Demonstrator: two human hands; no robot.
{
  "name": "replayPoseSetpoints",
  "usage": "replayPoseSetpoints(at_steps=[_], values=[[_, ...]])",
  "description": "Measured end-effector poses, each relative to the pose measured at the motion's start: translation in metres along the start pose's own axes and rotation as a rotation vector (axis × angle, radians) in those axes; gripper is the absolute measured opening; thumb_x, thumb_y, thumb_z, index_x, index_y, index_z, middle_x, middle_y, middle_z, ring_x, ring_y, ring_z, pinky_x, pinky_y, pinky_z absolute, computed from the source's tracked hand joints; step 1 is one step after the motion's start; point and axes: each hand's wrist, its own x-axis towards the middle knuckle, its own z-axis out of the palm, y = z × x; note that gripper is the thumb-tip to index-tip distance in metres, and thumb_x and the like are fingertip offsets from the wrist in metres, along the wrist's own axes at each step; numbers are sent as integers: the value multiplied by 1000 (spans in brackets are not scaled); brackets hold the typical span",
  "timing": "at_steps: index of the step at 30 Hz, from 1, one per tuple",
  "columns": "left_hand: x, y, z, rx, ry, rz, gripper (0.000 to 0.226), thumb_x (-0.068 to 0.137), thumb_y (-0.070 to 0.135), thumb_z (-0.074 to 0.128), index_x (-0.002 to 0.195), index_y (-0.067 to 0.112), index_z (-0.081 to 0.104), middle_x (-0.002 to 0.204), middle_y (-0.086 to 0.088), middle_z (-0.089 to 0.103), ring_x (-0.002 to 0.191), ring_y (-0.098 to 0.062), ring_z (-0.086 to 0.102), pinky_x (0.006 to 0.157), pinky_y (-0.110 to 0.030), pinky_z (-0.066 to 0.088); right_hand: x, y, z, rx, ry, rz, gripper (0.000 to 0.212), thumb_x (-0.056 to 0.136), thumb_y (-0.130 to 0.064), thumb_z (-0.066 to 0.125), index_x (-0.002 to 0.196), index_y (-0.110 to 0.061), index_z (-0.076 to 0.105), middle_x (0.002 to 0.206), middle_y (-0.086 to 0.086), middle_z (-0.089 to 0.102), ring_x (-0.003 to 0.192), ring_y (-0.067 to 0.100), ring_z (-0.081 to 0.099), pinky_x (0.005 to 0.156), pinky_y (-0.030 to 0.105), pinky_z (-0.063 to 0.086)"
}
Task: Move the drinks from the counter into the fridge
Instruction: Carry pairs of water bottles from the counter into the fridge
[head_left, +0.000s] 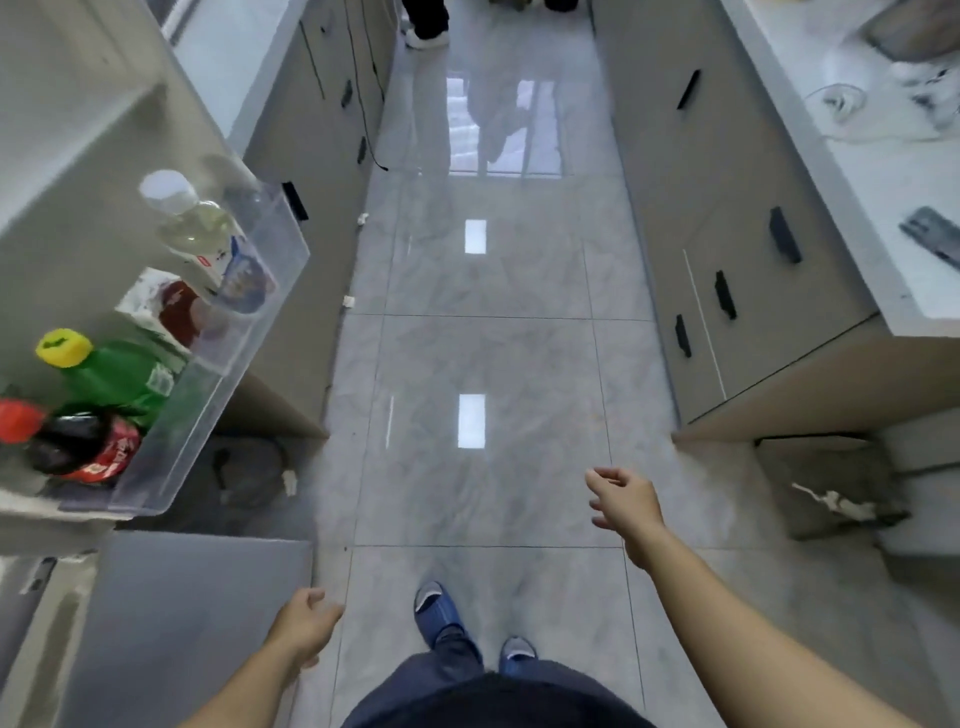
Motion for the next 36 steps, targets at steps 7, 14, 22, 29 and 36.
replayPoseSetpoints(at_steps=[7,14,22,29,36], values=[[30,82,0,-160,-84,-33,42,95,19,61,134,10,49,100,-11,62,86,-27,60,77,-36,51,12,42,-16,-52,71,201,18,94,-25,64,108,-14,60,95,1,63,88,23,63,79,42,57],[65,260,27,-267,-162,208,39,94,26,63,129,17,52,109,-11,62,90,-23,64,69,-33,56,58,47,-41,-79,128,369,19,94,-23,65,110,-13,60,103,7,64,100,30,62,79,39,52],[92,391,31,-263,-69,194,37,95,27,63,128,14,52,114,-16,61,85,-23,61,74,-37,55,169,-36,-78,-211,59,445,25,90,-23,66,109,-7,65,102,14,66,87,28,59,71,35,50],[102,408,26,-245,61,32,32,97,21,60,126,11,54,96,-15,61,87,-29,59,78,-39,53,296,-191,-48,-305,-66,214,36,94,-30,64,124,-10,59,101,7,63,93,26,62,76,38,53],[136,423,9,-354,157,-152,36,98,18,58,132,7,52,112,-19,61,100,-34,59,81,-42,50,375,-345,52,-331,-255,7,33,91,-31,66,117,-10,62,92,4,60,76,21,57,65,32,50]])
